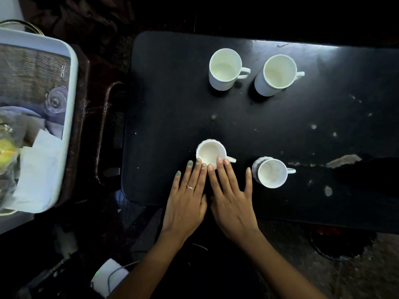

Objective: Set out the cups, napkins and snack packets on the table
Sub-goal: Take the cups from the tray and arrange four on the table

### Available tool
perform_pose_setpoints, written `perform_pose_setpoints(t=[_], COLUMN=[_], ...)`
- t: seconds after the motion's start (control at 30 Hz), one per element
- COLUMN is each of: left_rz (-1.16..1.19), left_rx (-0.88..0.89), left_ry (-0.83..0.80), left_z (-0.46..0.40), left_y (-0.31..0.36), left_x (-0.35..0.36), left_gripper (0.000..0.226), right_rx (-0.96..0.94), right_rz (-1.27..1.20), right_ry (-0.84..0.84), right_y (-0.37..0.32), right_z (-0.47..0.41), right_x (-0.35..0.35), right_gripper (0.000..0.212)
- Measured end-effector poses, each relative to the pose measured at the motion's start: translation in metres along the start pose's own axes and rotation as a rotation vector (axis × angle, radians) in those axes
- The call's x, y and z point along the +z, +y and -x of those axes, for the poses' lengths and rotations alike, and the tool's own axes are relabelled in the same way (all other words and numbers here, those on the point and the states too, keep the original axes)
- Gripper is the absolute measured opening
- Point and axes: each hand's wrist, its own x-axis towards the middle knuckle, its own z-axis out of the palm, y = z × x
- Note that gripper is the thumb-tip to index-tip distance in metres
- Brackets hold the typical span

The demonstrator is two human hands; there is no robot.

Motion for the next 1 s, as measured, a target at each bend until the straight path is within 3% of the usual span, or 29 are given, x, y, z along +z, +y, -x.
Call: perform_pose_setpoints(t=[0.13, 0.8, 1.0], left_rz=[-0.006, -0.005, -0.031], left_rx=[0.018, 0.012, 0.005], left_ry=[0.024, 0.04, 0.101], left_z=[-0.026, -0.082, -0.075], left_y=[-0.004, -0.014, -0.008], left_x=[-0.005, -0.015, -0.021], left_gripper=[0.067, 0.079, 0.075], right_rx=[0.051, 0.033, 0.081], right_rz=[-0.014, -0.044, -0.066], right_ry=[0.026, -0.005, 0.226], right_y=[0.002, 0.023, 0.024], right_z=[-0.022, -0.076, -0.059], right_x=[-0.004, -0.017, -0.03], right_gripper=[0.077, 0.073, 0.073])
